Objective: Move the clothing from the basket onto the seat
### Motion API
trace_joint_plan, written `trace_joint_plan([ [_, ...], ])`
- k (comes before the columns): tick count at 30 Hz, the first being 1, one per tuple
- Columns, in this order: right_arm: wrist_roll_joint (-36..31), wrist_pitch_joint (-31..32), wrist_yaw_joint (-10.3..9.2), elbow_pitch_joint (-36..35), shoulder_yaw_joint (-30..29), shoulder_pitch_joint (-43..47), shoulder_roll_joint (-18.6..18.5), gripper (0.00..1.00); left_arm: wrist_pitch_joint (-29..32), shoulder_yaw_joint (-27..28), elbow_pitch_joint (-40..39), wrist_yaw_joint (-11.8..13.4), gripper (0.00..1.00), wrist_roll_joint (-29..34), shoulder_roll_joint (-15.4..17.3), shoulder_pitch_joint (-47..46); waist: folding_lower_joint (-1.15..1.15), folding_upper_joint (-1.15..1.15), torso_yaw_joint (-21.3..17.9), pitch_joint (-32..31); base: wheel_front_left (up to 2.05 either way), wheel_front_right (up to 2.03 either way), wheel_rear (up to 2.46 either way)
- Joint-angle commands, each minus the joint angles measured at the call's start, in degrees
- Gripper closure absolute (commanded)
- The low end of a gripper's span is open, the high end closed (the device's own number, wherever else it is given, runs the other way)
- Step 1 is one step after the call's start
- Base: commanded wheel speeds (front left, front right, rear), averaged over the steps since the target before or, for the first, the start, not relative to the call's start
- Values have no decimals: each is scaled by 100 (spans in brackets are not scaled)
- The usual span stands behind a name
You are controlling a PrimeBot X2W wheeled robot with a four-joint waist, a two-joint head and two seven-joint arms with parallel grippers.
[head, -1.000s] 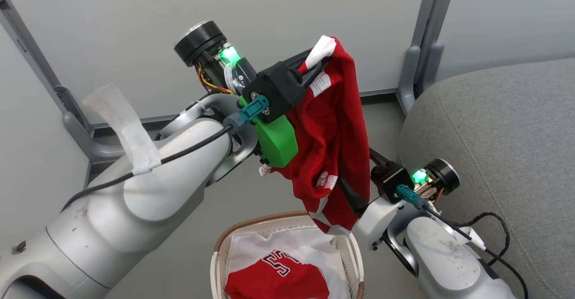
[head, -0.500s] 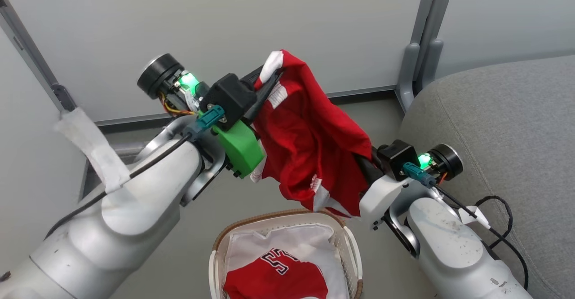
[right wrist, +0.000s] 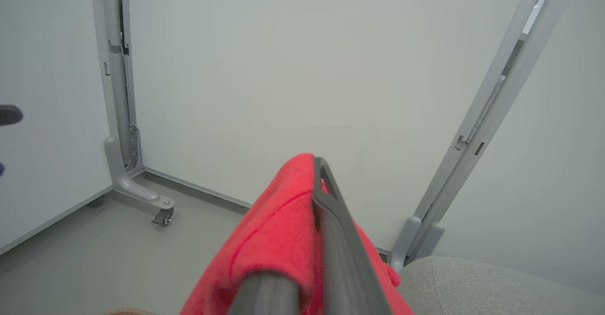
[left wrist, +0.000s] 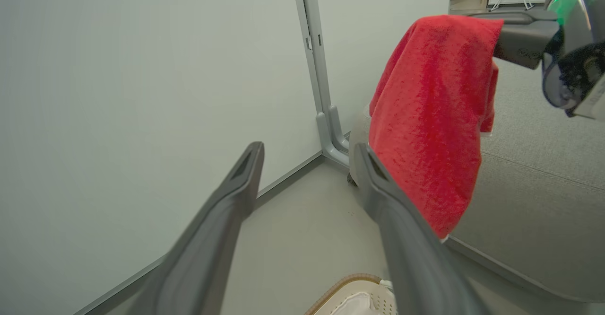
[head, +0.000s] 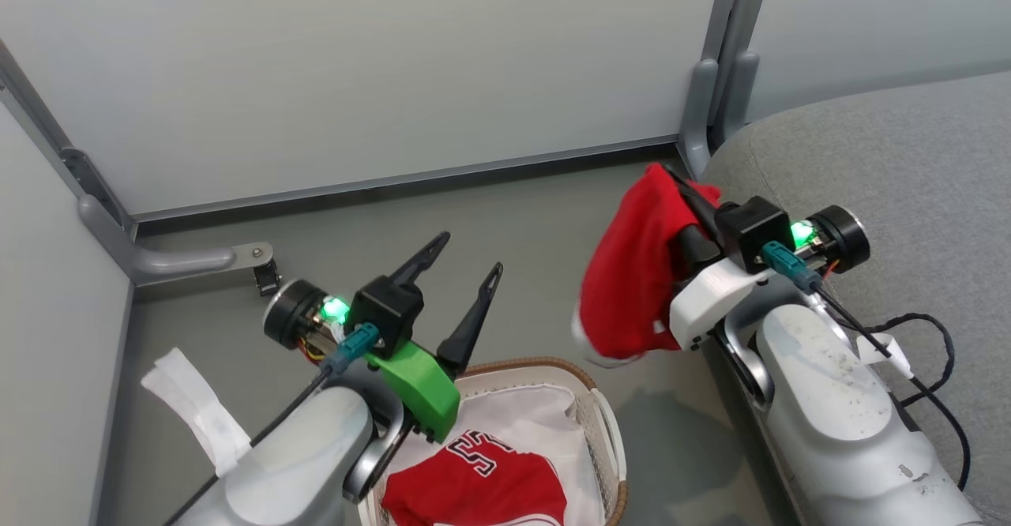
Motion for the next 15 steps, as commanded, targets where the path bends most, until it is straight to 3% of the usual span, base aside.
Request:
trace_joint_plan([
  [1, -43, -4, -8, -62, -74, -44, -57, 100, -48, 11, 33, 21, 0, -38, -54, 173, 0, 0, -18, 21, 0, 0, 0],
  [15, -226, -4, -8, -691, -736, 489, -297, 100, -84, 535, -116, -109, 0, 241, -626, 1200, 0, 0, -513, 201, 0, 0, 0],
])
